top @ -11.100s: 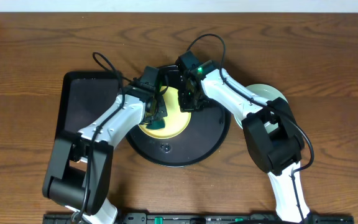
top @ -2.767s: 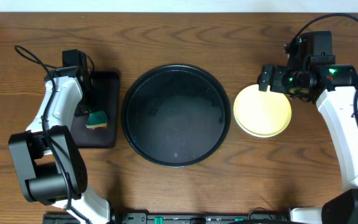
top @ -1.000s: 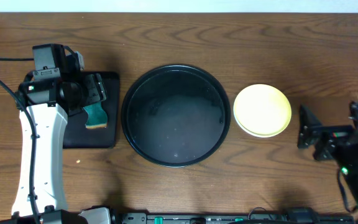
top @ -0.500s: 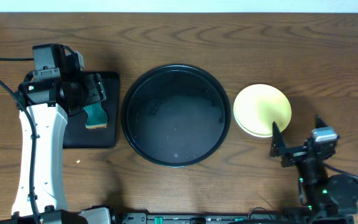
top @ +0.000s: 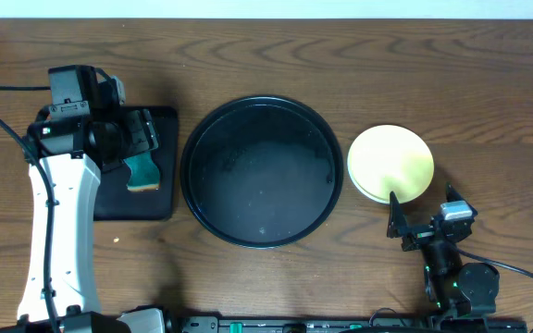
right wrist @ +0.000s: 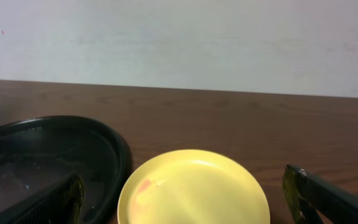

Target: Clean dirty plates on tray and stack at the side

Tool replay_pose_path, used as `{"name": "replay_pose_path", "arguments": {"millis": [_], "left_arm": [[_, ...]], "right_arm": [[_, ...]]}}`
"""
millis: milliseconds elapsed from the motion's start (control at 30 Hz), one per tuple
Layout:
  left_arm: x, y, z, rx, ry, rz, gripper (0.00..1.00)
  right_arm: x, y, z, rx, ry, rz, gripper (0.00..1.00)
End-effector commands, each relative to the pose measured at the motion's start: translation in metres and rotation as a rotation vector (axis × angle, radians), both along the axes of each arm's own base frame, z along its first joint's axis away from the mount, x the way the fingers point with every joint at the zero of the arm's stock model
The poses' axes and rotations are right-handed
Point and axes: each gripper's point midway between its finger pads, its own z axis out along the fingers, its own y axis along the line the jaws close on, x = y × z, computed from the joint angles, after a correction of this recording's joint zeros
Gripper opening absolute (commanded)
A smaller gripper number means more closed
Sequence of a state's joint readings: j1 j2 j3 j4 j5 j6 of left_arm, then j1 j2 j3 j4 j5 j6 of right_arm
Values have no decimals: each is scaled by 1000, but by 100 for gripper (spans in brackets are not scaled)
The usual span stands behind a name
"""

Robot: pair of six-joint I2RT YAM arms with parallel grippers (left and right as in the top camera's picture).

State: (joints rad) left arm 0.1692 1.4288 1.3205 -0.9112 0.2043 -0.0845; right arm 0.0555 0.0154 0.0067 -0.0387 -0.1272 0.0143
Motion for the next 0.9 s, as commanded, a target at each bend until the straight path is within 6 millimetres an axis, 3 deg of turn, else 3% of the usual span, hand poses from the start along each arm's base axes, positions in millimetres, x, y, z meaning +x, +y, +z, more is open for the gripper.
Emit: {"name": "replay_pose_path", "arguments": {"millis": [0, 867], "left_arm": [[2, 1, 3, -5, -7, 4, 75], [0, 4, 1, 14, 1, 8, 75]], "right_arm": [[0, -1, 1, 7, -3, -5, 99], [-1, -1, -5, 6, 18, -5, 99]]}}
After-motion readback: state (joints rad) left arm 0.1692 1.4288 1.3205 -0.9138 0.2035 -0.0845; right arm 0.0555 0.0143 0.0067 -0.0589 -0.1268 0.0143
